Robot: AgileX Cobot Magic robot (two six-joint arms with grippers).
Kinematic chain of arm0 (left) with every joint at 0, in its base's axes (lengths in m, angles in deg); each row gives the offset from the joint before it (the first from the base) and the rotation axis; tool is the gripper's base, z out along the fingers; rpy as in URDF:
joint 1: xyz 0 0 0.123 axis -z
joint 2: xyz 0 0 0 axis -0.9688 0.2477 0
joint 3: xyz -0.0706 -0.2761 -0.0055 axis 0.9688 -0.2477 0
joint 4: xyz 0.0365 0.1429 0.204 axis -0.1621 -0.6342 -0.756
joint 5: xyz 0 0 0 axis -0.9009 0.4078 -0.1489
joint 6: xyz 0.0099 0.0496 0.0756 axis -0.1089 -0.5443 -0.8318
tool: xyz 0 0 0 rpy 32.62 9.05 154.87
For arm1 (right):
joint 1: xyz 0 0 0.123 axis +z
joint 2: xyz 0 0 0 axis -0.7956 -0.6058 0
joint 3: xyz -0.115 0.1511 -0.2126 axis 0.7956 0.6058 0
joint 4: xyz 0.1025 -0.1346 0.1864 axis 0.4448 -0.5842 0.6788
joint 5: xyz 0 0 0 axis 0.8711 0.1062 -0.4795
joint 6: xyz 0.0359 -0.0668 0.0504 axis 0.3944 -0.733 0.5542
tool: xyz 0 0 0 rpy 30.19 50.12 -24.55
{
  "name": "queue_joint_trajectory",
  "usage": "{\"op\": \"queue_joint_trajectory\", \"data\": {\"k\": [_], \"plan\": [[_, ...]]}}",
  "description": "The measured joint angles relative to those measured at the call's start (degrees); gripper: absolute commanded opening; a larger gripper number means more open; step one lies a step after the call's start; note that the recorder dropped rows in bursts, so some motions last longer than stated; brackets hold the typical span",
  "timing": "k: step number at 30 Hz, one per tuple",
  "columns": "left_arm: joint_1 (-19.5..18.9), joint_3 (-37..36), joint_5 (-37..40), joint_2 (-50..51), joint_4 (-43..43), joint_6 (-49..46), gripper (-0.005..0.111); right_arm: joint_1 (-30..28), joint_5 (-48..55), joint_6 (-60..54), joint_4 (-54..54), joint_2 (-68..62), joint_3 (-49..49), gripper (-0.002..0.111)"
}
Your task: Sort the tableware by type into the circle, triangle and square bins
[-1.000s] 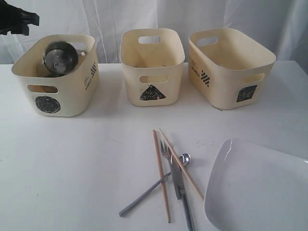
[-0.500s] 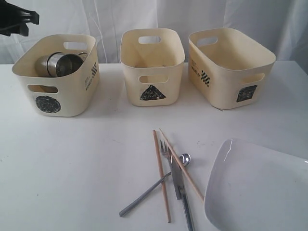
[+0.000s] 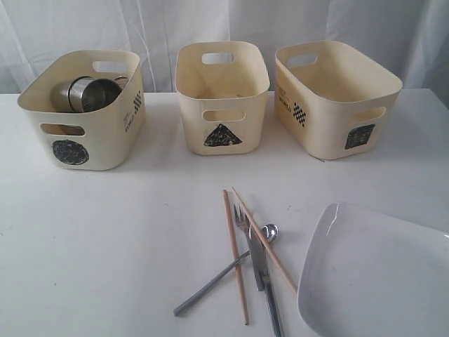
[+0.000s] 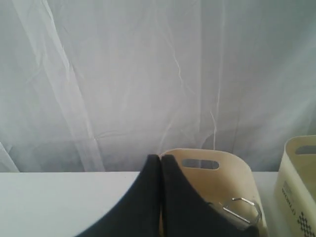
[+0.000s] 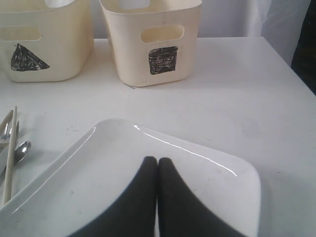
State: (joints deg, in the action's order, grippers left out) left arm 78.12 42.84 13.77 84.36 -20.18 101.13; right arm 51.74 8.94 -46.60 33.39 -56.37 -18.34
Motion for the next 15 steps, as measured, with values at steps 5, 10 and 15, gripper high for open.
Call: {"op": "queue_joint_trajectory", "data": {"k": [5,10,15], "plan": [[0.0,-25.9,-18.3,-12.0,0.0,0.7,0.0,0.0,0.0,0.0,0.0,0.0,0.0,0.0],[0.0,-47.9,-29.5,-27.0,0.1,0.3,0.0,0.0,0.0,0.0,0.0,0.0,0.0,0.0],[0.0,-57.7,-24.7,-38.8,0.1,-4.1,0.0,0.0,0.0,0.0,0.0,0.0,0.0,0.0]]}}
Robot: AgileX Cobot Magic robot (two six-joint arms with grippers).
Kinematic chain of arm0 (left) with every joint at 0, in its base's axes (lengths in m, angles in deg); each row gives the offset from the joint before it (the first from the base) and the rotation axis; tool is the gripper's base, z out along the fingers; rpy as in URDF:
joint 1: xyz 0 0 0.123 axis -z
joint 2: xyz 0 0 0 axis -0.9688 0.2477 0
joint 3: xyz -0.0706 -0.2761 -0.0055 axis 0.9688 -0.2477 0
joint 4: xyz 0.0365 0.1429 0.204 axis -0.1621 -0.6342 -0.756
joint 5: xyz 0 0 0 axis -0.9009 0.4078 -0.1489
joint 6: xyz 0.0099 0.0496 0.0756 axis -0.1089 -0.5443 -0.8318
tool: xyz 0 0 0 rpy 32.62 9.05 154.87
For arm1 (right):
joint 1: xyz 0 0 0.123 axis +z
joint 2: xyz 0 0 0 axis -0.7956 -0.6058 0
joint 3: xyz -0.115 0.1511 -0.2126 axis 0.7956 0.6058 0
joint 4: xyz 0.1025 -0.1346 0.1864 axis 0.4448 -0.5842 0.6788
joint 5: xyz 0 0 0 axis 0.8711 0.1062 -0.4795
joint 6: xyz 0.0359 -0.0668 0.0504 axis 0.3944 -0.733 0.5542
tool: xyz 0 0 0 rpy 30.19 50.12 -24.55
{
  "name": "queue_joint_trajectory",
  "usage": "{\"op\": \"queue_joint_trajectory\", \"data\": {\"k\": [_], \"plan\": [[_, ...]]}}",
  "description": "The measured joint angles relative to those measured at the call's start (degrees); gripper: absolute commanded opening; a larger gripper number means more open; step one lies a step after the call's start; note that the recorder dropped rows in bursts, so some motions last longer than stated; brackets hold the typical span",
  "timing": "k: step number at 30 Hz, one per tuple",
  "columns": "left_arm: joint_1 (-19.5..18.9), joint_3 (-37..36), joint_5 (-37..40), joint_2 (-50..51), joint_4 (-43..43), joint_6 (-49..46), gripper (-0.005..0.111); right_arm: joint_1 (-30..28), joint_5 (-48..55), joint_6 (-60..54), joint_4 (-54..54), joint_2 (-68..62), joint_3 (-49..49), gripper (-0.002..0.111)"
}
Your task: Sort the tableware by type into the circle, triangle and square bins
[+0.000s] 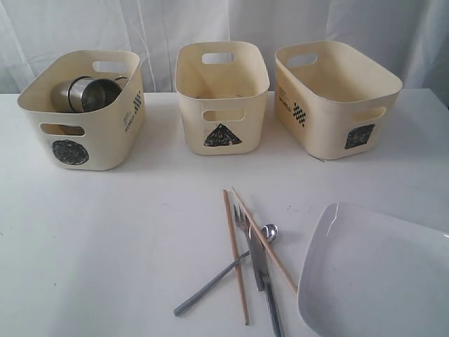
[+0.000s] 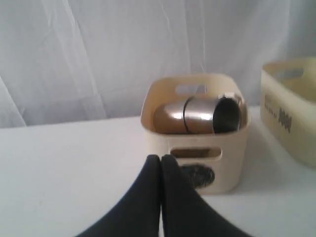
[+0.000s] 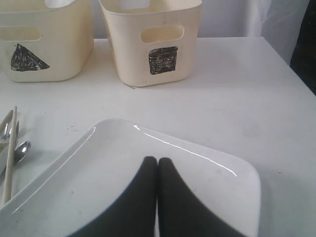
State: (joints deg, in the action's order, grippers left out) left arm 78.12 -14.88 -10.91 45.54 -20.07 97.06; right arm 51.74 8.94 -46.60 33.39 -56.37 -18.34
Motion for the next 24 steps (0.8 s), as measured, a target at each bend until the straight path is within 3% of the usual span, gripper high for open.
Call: {"op": "queue_joint_trajectory", "data": {"k": [7,20,24], "plan": [[0.0,-3.7,16.6,-3.1,0.0,-5.8,0.0,0.0,0.0,1.4,0.0,0.0,0.0,0.0],[-0.8,-3.8,25.9,-3.2,-0.5,-6.6,0.0,0.0,0.0,1.7,0.0,0.0,0.0,0.0],[-1.0,-3.8,30.5,-3.2,3.8,-4.2,0.0,0.0,0.0,1.7,0.0,0.0,0.0,0.0]]}}
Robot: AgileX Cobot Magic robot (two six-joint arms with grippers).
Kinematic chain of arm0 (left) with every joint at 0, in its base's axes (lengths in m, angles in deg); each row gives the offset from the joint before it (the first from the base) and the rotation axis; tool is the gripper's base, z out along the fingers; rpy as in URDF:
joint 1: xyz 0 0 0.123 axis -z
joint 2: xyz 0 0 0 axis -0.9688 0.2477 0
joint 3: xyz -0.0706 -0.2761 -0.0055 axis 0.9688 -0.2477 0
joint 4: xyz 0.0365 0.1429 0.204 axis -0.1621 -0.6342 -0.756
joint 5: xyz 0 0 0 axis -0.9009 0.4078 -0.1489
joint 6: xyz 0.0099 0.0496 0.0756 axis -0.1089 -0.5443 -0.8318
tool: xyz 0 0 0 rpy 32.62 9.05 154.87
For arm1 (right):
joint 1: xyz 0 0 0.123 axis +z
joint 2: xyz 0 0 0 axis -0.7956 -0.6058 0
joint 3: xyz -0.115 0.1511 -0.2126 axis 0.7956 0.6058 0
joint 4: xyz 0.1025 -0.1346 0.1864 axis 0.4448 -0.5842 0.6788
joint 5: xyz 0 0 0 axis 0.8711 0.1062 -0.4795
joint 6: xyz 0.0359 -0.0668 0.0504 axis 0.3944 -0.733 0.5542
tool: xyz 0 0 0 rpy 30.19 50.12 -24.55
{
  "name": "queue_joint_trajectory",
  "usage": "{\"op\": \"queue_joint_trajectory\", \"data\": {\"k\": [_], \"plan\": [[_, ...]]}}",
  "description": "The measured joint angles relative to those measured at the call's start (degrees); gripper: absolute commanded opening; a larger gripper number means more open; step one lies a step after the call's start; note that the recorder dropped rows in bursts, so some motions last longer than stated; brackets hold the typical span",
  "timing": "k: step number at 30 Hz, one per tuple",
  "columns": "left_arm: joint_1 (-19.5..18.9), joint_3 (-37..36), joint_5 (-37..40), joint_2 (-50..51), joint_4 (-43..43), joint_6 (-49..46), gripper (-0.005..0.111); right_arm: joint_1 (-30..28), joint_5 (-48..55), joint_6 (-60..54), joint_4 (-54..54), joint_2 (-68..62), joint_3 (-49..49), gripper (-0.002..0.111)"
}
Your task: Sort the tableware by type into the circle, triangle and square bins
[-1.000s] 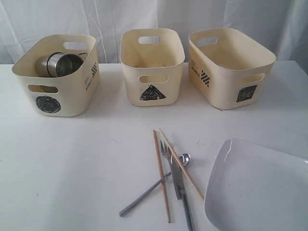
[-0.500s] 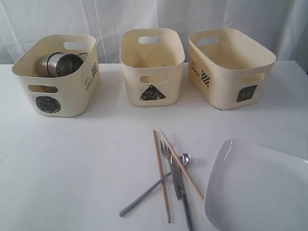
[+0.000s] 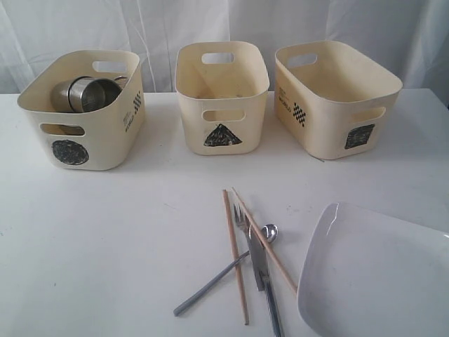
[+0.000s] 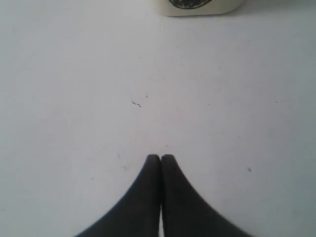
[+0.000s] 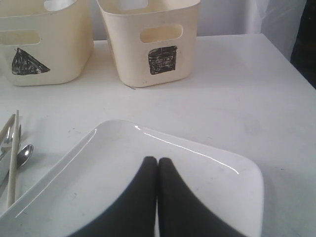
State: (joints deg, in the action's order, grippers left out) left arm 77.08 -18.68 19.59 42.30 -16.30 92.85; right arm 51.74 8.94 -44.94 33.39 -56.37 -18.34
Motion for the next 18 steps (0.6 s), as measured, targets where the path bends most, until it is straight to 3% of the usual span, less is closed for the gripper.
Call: {"op": "queue_joint_trajectory", "data": {"k": [7,12,18], "plan": [[-0.5,0.0,-2.0,-1.6,-1.4,2.9,0.0,0.0,0.0,0.0,0.0,0.0,0.0,0.0],[-6.9,-1.4,-0.2,-9.1,-3.1,3.0,0.0,0.0,0.0,0.0,0.0,0.0,0.0,0.0],[-13.1,-8.6,1.8,-20.2,-3.5,4.9,0.0,0.0,0.0,0.0,0.0,0.0,0.0,0.0]]}}
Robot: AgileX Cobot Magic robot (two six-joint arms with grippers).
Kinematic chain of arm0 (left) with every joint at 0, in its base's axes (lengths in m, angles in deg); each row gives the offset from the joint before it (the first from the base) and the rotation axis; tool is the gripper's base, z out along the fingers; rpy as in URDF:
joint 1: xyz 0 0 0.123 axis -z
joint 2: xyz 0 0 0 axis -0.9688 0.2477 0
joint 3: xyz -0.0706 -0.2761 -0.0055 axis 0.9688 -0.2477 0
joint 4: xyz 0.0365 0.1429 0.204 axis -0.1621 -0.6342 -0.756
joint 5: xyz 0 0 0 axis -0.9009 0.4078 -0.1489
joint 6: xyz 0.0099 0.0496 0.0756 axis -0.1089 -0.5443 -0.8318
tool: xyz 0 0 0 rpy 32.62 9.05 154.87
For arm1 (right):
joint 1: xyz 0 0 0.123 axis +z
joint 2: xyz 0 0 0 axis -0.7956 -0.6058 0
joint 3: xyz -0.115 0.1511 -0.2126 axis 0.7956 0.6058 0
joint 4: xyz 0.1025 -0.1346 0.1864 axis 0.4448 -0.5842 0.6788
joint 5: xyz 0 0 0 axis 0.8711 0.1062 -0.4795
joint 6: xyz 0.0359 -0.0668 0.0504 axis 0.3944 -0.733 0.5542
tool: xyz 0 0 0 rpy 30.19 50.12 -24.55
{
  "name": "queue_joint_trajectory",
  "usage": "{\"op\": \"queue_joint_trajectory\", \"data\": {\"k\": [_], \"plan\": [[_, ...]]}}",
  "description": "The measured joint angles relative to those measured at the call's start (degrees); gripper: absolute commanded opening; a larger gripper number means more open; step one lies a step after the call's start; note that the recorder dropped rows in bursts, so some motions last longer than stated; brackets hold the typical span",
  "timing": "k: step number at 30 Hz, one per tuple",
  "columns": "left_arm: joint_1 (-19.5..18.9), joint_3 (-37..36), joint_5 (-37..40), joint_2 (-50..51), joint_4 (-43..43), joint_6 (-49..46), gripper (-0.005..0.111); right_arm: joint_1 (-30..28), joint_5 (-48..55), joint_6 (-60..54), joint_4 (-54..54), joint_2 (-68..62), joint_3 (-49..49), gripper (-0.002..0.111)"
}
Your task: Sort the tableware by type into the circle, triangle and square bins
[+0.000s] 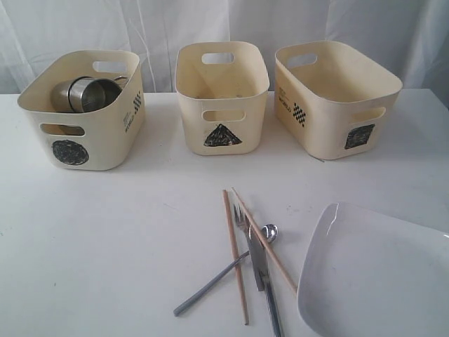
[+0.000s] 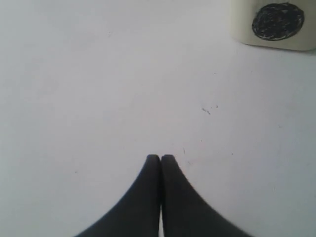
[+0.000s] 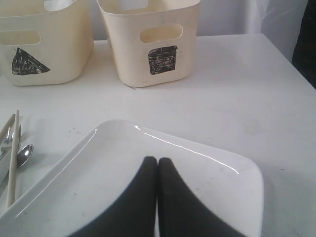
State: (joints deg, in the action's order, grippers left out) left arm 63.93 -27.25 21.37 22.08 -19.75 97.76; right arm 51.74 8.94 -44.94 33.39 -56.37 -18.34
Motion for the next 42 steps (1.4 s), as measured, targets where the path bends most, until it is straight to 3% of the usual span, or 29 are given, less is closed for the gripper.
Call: {"op": "queue_joint_trajectory", "data": {"k": [8,37,42], "plan": [[-0.5,-7.7,2.6,-12.3,-0.2,1.0,0.0,0.0,0.0,0.0,0.0,0.0,0.0,0.0],[-0.5,-7.7,2.4,-12.9,-0.4,-1.7,0.0,0.0,0.0,-0.2,0.0,0.0,0.0,0.0],[0.2,-7.7,2.4,-12.9,-0.4,-1.7,0.0,0.0,-1.1,-11.5,-6.7,0.0,0.0,0.0]]}}
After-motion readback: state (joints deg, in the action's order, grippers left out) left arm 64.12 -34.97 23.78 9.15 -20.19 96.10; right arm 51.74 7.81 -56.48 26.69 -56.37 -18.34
